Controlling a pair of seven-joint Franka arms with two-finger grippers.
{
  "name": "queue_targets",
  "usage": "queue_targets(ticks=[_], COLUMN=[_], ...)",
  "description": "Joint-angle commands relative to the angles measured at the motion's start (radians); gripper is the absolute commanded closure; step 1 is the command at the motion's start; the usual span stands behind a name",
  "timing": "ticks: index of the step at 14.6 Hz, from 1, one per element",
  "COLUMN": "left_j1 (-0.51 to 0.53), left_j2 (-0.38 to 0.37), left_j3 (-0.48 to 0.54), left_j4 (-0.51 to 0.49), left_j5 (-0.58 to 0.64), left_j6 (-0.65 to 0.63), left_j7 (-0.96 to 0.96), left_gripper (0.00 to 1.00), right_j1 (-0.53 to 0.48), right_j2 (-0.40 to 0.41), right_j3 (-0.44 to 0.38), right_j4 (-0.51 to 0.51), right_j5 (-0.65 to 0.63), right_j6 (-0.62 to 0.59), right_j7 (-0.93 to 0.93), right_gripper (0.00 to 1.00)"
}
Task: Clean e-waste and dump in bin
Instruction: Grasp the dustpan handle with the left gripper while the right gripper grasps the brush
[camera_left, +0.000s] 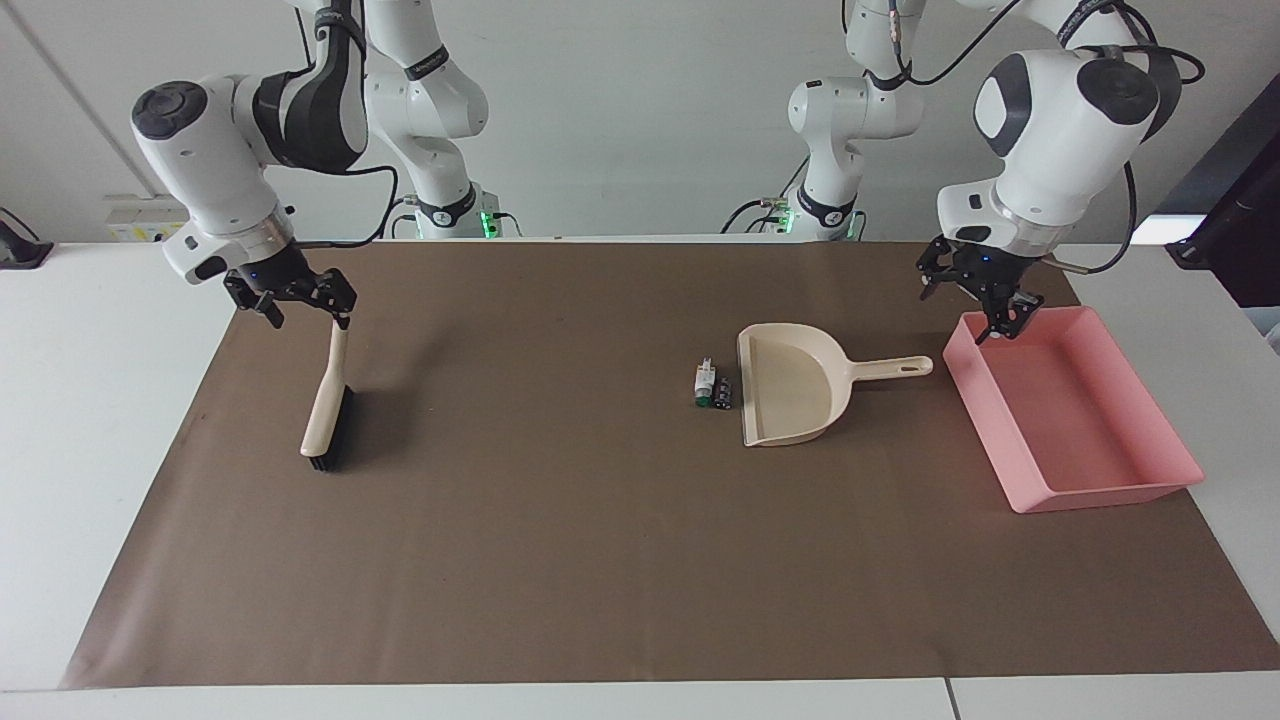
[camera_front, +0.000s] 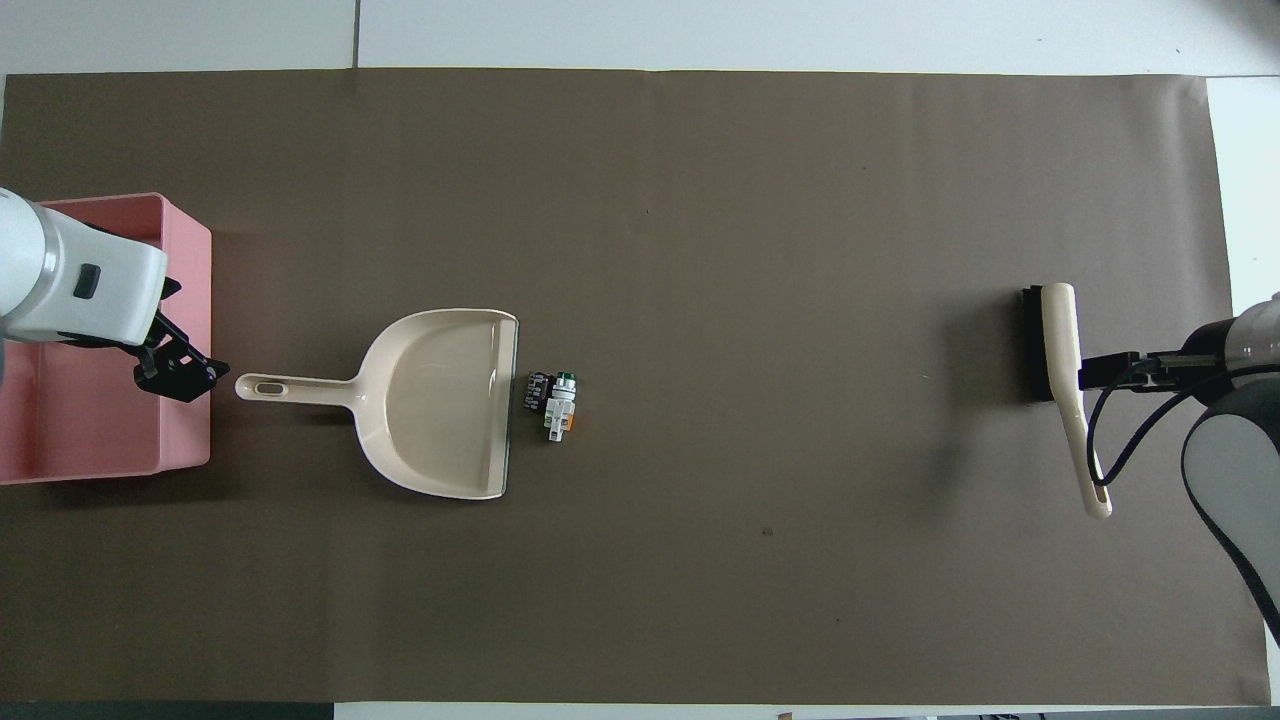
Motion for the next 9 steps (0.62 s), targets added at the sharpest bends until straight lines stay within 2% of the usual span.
queue_targets(ticks=[1,3,6,9], left_j1=[-0.087,-0.108,-0.134,-0.143], left_j2=[-0.020,-0.022,-0.014,-0.014], left_j3=[0.009,0.009,0.009,0.009], left_j4=[-0.142,-0.227,-0.290,-0.382], left_j5=[0.137,0.202,0.300,0.406], left_j6=[0.156,0.245,0.265,0.348], left_j7=[0.059,0.059,0.050,0.045], left_gripper=[0.04,0.04,0.05,0.07], right_j1=[-0.033,-0.050,-0.075,-0.075], right_j2=[0.027,0.033,0.054,0.053], right_j3=[0.003,0.003,0.005,0.005], right_j4=[-0.099,-0.129,-0.172,-0.199], right_j5=[0.009,0.015,0.015,0.015], right_j6=[0.096,0.099,0.134,0.160], right_j7=[-0.044,-0.116,-0.118,-0.115], right_gripper=[0.00,0.00,0.00,0.00])
